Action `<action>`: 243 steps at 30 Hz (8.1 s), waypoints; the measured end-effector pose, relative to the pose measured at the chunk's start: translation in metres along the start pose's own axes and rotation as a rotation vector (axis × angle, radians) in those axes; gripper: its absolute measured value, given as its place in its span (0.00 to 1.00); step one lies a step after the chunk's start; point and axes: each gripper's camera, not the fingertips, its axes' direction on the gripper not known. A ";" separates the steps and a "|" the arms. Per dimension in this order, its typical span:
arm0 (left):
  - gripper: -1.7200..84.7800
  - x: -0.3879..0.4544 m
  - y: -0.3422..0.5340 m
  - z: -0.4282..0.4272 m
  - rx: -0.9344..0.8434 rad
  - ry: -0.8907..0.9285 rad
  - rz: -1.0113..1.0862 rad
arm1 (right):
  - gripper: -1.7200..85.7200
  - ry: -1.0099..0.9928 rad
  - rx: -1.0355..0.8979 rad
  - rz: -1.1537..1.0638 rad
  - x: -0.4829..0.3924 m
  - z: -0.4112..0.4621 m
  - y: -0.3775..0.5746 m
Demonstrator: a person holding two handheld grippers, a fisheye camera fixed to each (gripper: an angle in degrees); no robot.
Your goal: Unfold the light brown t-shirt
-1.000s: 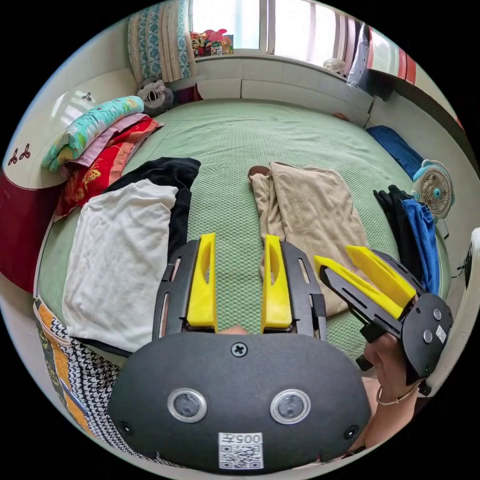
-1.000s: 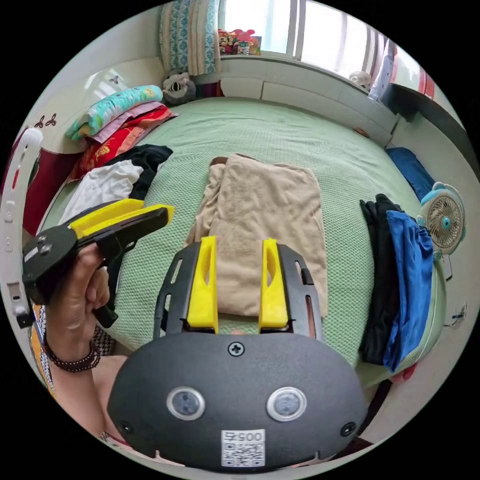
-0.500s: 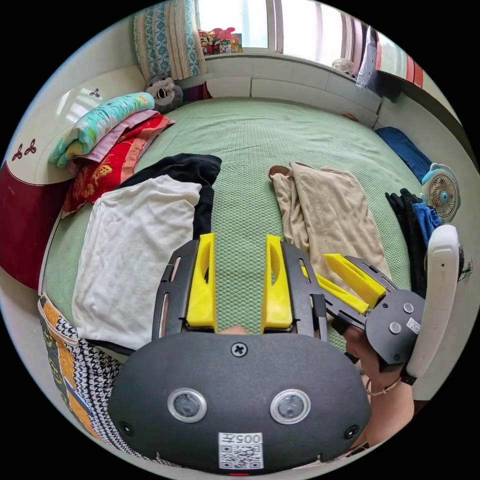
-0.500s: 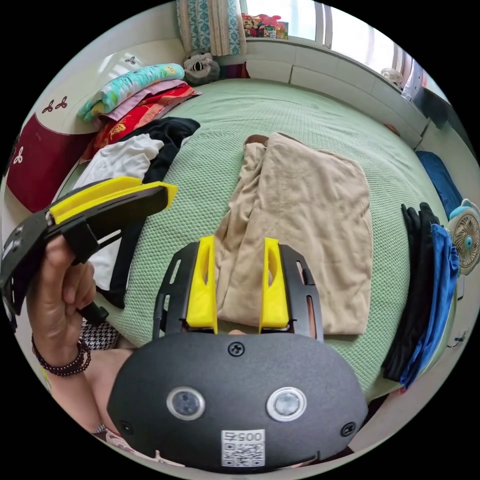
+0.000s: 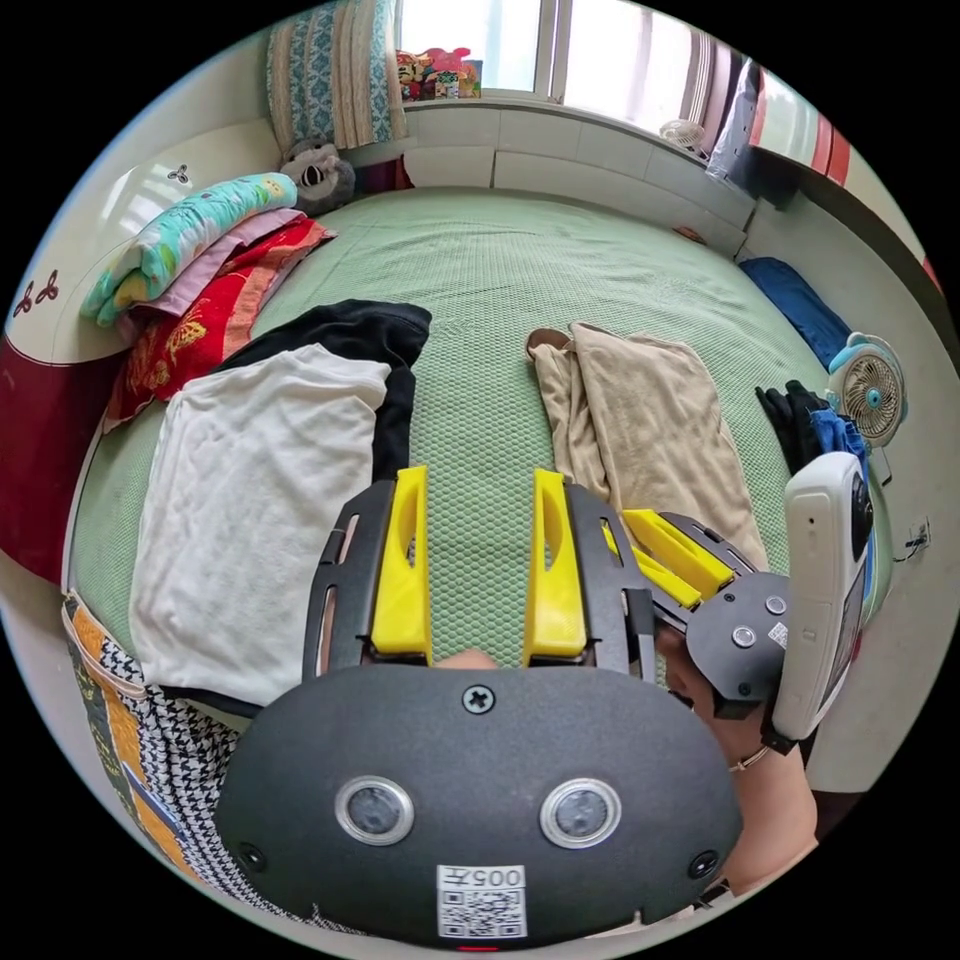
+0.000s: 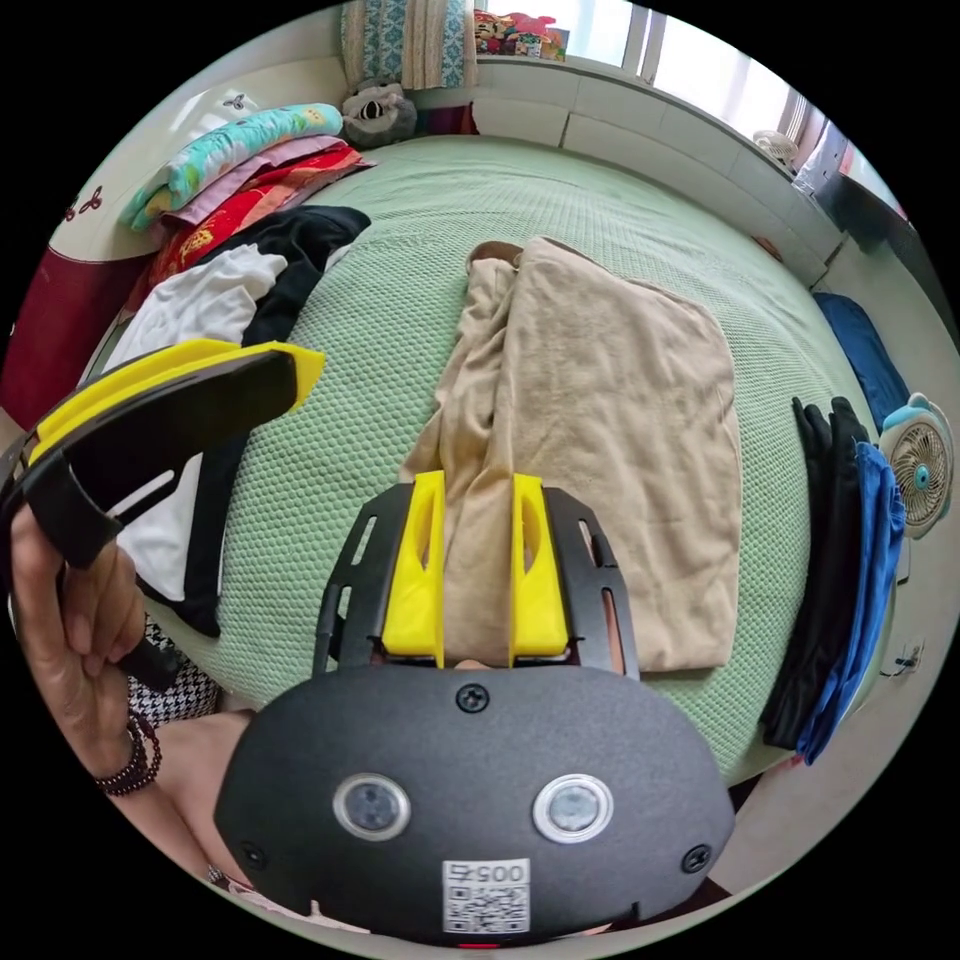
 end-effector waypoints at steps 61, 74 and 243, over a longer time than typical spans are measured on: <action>0.18 0.059 -0.013 0.148 -0.181 0.128 0.248 | 0.14 -0.151 0.068 0.031 0.065 -0.015 0.013; 0.18 0.064 -0.021 0.149 -0.158 0.215 0.180 | 0.00 -0.102 0.174 0.115 0.107 -0.055 0.037; 0.17 -0.004 0.158 -0.141 -0.079 0.003 0.158 | 0.10 0.166 -0.056 0.237 0.259 -0.224 0.405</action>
